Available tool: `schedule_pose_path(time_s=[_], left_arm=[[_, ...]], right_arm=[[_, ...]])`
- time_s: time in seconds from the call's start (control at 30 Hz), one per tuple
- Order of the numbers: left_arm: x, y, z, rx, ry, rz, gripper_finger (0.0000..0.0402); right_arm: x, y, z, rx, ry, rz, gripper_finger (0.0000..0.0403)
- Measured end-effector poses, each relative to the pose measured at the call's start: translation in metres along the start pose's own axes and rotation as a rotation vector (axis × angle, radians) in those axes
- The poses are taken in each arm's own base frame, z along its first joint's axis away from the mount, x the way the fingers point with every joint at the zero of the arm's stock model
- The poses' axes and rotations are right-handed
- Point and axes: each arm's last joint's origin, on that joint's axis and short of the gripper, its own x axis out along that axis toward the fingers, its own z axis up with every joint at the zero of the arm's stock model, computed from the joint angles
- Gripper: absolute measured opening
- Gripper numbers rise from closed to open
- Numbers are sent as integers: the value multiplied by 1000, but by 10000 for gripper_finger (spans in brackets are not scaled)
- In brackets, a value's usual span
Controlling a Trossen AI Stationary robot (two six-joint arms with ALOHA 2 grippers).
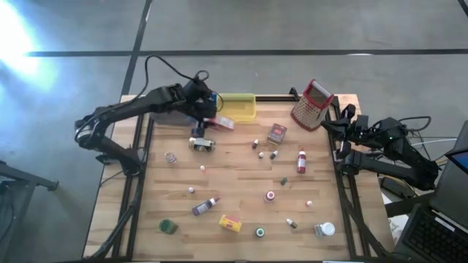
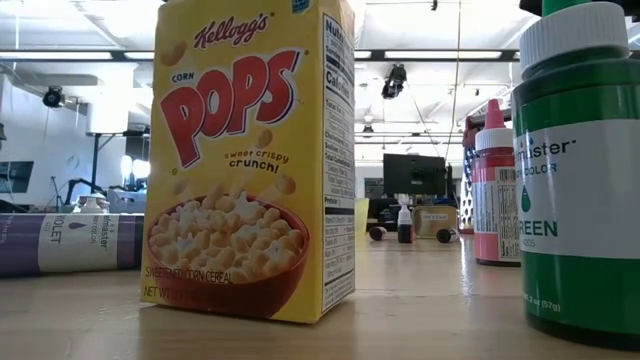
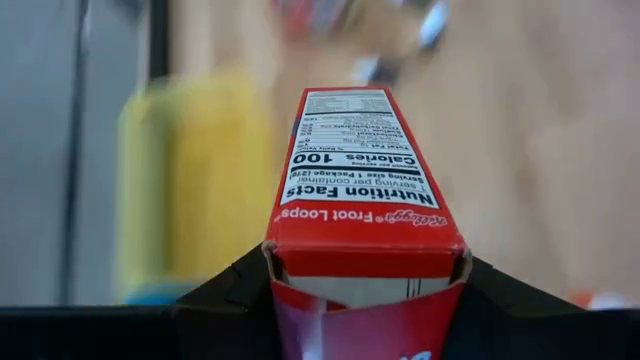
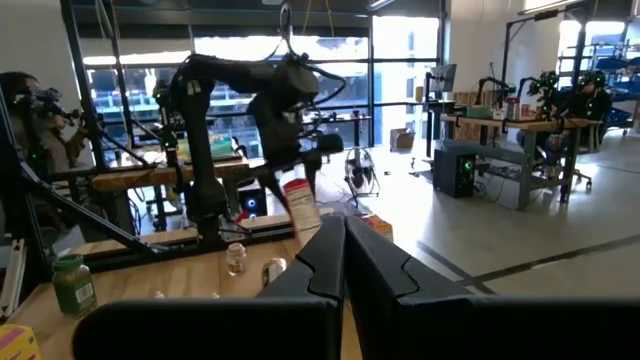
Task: Pick & Place Kitchen Items
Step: Put the red cereal box into the blue bin
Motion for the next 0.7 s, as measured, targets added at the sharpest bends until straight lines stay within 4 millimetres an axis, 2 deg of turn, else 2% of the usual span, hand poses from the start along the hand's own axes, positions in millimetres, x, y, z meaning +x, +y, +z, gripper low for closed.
schedule_pose_path(time_s=[0.17, 0.3, 0.47, 0.7], left_arm=[[-14, 7, 1, -3, 176, 124, 186], [-12, 17, 6, 2, 222, 156, 186], [3, 34, 8, -7, 297, 139, 185], [27, 56, -1, -21, 499, 132, 171]], right_arm=[[0, 0, 0, 0, 0, 0, 8], [0, 0, 0, 0, 0, 0, 8], [0, 0, 0, -1, 0, 0, 8], [0, 0, 0, 0, 0, 0, 8]])
